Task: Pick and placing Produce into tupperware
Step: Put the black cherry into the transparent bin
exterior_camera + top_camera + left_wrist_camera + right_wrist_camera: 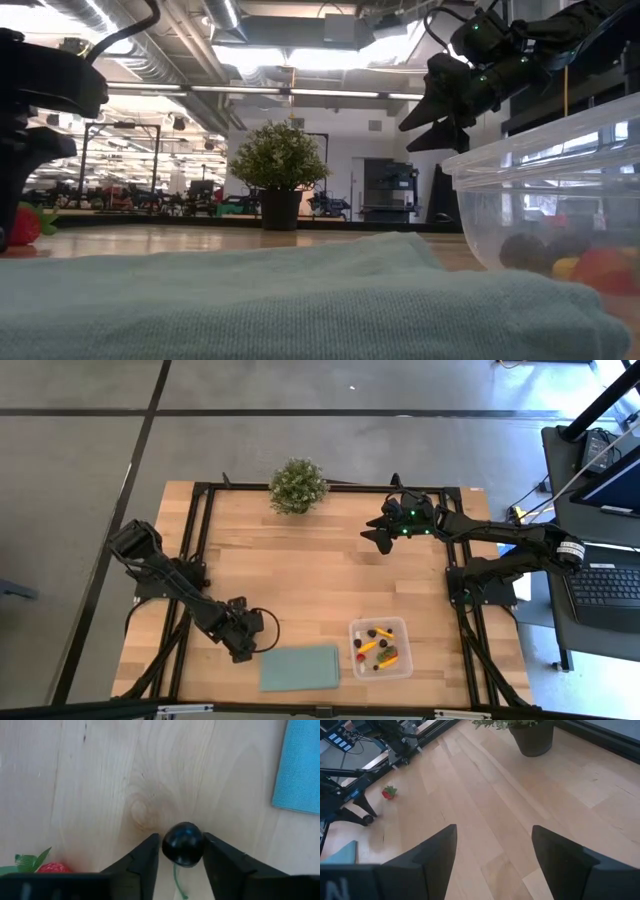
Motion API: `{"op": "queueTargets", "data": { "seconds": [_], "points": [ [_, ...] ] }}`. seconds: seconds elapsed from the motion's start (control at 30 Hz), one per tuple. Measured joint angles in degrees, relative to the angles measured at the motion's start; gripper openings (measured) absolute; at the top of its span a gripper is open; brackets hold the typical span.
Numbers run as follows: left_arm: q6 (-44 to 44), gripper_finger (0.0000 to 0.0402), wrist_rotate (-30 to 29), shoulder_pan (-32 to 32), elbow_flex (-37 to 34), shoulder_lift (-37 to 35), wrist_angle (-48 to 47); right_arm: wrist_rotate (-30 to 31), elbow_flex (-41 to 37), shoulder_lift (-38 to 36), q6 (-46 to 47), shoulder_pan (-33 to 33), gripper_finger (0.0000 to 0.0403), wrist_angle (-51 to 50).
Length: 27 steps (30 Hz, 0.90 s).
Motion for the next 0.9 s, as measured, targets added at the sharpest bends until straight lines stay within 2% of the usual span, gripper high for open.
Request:
{"op": "queueTargets", "data": {
  "seconds": [0.17,0.47,0.67,0.9],
  "points": [
    [-0.01,0.0095,-0.06,0.02,0.0,0.01,0.2,0.0,0.0,0.0,-0.02,0.0,0.0259,0.0],
    [-0.32,0.0094,0.55,0.29,0.3,0.05,0.49,0.0,0.0,0.0,-0.2,0.0,0.0259,0.0],
    [0.14,0.0094,2.8,3.75,3.82,0.16,0.41,-0.02,0.0,0.0,-0.22,0.02,0.0259,0.0],
    [11.05,0.0094,0.52,11.06,9.78,0.16,0.28,-0.01,0.0,0.0,-0.22,0.0,0.0259,1.3]
  ]
}}
